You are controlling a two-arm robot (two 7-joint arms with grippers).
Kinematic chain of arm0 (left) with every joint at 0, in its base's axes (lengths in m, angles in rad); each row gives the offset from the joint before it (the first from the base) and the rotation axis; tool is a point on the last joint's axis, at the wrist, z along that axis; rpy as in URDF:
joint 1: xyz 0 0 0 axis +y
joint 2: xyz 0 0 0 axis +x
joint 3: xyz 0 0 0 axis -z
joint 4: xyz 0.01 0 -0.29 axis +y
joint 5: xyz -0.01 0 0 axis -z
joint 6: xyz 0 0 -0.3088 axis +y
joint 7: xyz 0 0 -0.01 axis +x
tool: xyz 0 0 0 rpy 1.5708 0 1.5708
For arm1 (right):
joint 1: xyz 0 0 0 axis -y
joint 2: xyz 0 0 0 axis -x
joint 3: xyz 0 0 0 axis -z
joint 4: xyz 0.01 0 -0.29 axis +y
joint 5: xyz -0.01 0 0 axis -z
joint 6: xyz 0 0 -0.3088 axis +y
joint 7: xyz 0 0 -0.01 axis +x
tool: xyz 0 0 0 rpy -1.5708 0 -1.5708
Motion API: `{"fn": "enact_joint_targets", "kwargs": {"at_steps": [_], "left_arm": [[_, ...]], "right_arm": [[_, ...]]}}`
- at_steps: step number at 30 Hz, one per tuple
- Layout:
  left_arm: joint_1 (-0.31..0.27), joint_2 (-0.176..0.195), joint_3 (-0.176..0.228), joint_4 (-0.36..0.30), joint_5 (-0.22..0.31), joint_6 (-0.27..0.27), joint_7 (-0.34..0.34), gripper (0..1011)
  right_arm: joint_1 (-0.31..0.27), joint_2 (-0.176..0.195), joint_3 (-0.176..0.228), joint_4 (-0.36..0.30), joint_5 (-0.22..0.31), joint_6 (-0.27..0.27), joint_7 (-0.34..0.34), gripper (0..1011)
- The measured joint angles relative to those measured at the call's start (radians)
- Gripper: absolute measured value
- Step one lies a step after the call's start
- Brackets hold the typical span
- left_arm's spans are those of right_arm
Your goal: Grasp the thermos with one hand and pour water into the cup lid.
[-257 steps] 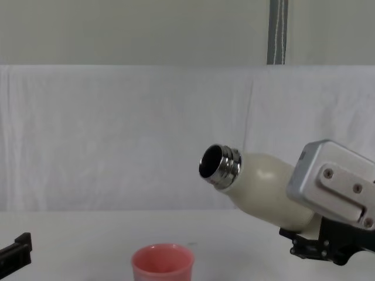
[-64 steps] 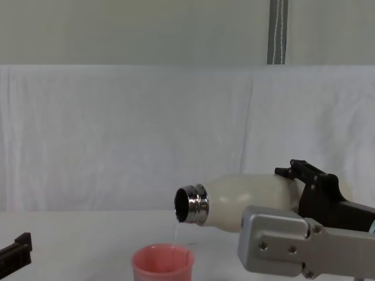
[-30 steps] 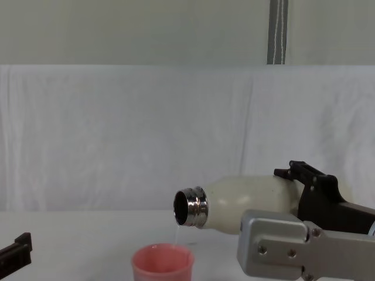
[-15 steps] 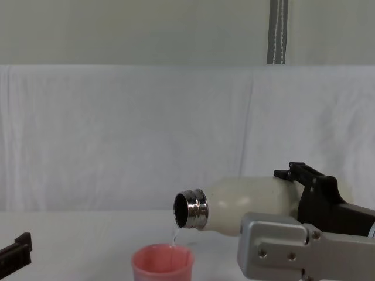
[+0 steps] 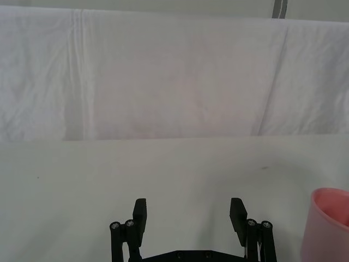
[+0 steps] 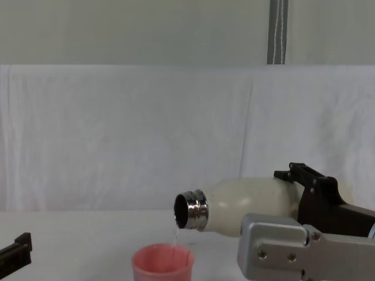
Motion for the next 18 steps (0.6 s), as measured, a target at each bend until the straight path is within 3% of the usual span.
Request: {"fn": "enact_joint_targets", "kwargs": {"at_steps": [18], "left_arm": [[0.0,0.0,0.0,0.0,0.0,0.0,0.0,1001]], "right_arm": [[-0.002,0.002,-0.003,-0.002,0.002,-0.004,0.002,951]]}}
